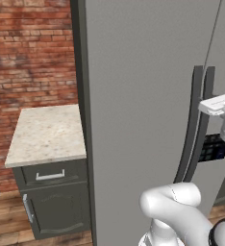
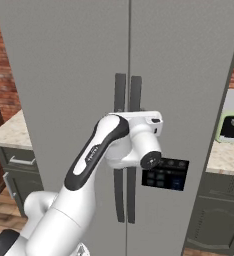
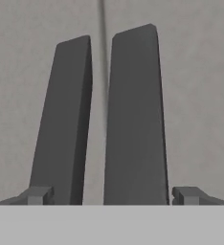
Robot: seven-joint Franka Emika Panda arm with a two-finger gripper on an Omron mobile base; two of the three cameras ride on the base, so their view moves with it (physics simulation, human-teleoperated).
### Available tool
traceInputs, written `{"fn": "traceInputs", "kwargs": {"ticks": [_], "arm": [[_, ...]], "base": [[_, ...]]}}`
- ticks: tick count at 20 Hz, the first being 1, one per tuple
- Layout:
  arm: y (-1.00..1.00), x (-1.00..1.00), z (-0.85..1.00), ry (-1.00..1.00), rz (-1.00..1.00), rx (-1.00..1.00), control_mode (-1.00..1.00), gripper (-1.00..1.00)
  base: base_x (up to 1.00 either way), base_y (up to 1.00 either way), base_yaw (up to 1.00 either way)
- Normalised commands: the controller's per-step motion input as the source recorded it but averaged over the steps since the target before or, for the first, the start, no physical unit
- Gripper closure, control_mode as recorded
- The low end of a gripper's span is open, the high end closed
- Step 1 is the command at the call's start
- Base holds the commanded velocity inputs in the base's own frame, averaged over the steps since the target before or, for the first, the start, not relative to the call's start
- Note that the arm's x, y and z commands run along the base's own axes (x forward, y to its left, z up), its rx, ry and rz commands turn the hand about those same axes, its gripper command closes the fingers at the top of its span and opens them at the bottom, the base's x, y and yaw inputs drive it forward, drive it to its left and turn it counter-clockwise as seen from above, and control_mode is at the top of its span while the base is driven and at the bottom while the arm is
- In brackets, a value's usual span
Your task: Open the freezer door, pick up the ice cube tray from the freezer, and place it on the dining counter.
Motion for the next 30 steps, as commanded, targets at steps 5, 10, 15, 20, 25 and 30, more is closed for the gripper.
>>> {"fn": "traceInputs", "kwargs": {"ticks": [5, 10, 15, 20, 25, 30], "arm": [[0.0, 0.16, 0.0, 0.0, 0.0, 0.0, -1.0, -1.0], [-0.12, 0.08, 0.0, 0.0, 0.0, 0.0, -1.0, -1.0], [-0.18, 0.0, 0.0, 0.0, 0.0, 0.0, -1.0, -1.0], [-0.28, 0.0, 0.0, 0.0, 0.0, 0.0, -1.0, -1.0], [-0.16, 0.02, 0.0, 0.0, 0.0, 0.0, -1.0, -1.0], [0.0, 0.16, 0.0, 0.0, 0.0, 0.0, -1.0, -1.0]], "base": [[0.0, 0.0, 0.0], [0.0, 0.0, 0.0], [0.0, 0.0, 0.0], [0.0, 0.0, 0.0], [0.0, 0.0, 0.0], [0.0, 0.0, 0.0]]}}
